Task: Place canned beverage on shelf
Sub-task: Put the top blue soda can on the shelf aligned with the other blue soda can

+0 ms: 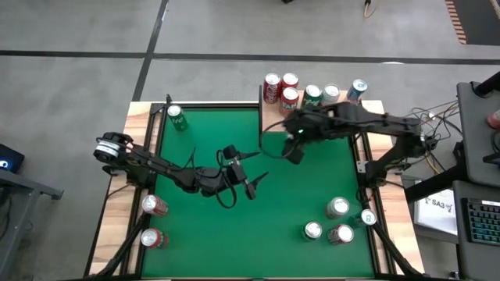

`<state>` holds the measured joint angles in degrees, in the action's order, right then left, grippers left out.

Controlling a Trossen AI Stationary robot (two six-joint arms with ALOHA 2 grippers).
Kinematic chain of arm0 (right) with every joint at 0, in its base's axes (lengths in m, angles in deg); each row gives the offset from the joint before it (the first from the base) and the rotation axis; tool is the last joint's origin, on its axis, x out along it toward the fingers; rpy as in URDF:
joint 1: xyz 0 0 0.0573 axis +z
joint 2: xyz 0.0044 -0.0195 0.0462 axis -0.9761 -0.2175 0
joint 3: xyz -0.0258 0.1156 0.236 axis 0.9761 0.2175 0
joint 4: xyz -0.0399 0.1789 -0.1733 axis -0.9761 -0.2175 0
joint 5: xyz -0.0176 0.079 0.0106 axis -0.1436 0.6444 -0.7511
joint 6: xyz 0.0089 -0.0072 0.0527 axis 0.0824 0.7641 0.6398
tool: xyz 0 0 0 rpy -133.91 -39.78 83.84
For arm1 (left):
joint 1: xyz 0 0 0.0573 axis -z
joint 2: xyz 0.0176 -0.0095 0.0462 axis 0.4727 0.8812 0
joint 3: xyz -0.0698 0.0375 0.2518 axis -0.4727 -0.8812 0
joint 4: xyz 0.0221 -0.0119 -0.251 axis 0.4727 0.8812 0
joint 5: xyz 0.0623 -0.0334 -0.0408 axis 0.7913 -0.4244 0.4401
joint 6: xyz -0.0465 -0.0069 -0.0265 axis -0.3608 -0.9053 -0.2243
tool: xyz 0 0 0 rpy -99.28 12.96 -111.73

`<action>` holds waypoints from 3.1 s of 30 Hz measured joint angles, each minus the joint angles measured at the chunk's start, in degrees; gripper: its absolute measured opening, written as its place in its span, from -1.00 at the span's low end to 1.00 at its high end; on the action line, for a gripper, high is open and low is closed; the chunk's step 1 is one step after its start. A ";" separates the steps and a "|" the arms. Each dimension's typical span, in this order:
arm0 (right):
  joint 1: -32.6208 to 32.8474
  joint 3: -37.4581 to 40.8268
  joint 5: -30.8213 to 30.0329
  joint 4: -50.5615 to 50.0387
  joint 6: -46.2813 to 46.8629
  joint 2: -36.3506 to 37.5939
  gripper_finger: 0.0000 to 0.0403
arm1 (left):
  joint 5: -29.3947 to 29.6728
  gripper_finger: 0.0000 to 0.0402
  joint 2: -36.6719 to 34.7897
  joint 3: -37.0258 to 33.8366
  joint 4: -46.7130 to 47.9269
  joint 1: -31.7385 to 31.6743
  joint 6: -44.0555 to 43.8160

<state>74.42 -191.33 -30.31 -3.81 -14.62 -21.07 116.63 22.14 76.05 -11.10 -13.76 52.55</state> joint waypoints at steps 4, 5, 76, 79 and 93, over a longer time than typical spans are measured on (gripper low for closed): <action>-2.56 4.22 0.19 -1.48 2.02 6.06 0.12 | -0.01 0.57 -1.04 -0.02 0.13 0.41 1.39; -3.32 5.17 0.23 -2.05 2.62 7.49 0.12 | -0.01 0.57 -1.32 -0.02 0.15 0.41 1.59; -38.43 30.51 -2.12 3.46 13.41 29.11 0.12 | -2.75 0.57 -46.61 -24.13 4.62 0.56 0.84; -38.43 30.58 -2.15 3.45 13.90 28.80 0.12 | -2.75 0.57 -46.63 -24.13 4.61 0.57 0.84; -38.39 32.09 -5.17 3.93 14.42 28.18 0.16 | -2.72 0.57 -46.63 -24.13 4.61 0.56 1.03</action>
<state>36.03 -159.25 -35.48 0.12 -0.20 7.10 113.91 -24.48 51.92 -6.49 -13.20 53.58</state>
